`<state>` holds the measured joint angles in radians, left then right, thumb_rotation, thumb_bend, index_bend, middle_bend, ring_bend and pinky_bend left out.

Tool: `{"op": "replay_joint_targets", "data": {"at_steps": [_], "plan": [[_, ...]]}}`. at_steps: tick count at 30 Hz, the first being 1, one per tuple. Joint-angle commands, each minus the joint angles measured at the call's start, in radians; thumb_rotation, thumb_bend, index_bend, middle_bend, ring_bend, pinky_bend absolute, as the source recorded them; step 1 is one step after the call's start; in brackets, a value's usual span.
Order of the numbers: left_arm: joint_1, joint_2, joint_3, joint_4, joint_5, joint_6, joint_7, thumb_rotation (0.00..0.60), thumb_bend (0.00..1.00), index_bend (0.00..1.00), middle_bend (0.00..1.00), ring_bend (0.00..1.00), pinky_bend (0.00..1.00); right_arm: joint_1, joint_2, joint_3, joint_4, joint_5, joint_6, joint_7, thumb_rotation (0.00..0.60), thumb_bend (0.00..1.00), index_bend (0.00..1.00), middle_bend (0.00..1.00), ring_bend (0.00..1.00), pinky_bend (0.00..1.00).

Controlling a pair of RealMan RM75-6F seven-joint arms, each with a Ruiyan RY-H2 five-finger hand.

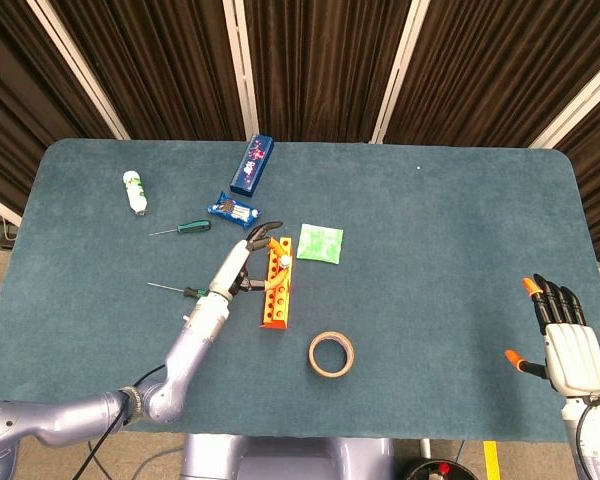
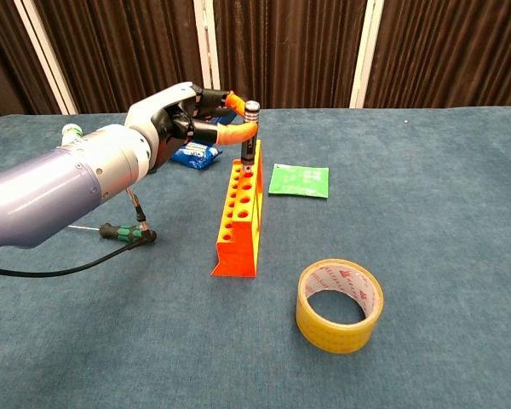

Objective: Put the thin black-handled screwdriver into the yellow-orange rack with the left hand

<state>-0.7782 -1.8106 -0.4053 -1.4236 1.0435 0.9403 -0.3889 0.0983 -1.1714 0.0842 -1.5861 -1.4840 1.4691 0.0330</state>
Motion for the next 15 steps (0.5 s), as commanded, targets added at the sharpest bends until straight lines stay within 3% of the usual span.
{"op": "replay_joint_targets", "data": {"at_steps": [1, 15], "plan": [[0.001, -0.001, 0.001, 0.001, 0.003, 0.001, 0.002, 0.600, 0.45, 0.71, 0.08, 0.00, 0.06, 0.000, 0.000, 0.000, 0.001, -0.002, 0.001, 0.002, 0.600, 0.00, 0.02, 0.00, 0.00, 0.00], [0.005, -0.011, 0.001, 0.025, 0.002, -0.005, 0.008, 0.600, 0.45, 0.71, 0.08, 0.00, 0.06, -0.001, 0.001, 0.000, 0.001, 0.001, 0.001, 0.005, 0.600, 0.00, 0.02, 0.00, 0.00, 0.00]]}}
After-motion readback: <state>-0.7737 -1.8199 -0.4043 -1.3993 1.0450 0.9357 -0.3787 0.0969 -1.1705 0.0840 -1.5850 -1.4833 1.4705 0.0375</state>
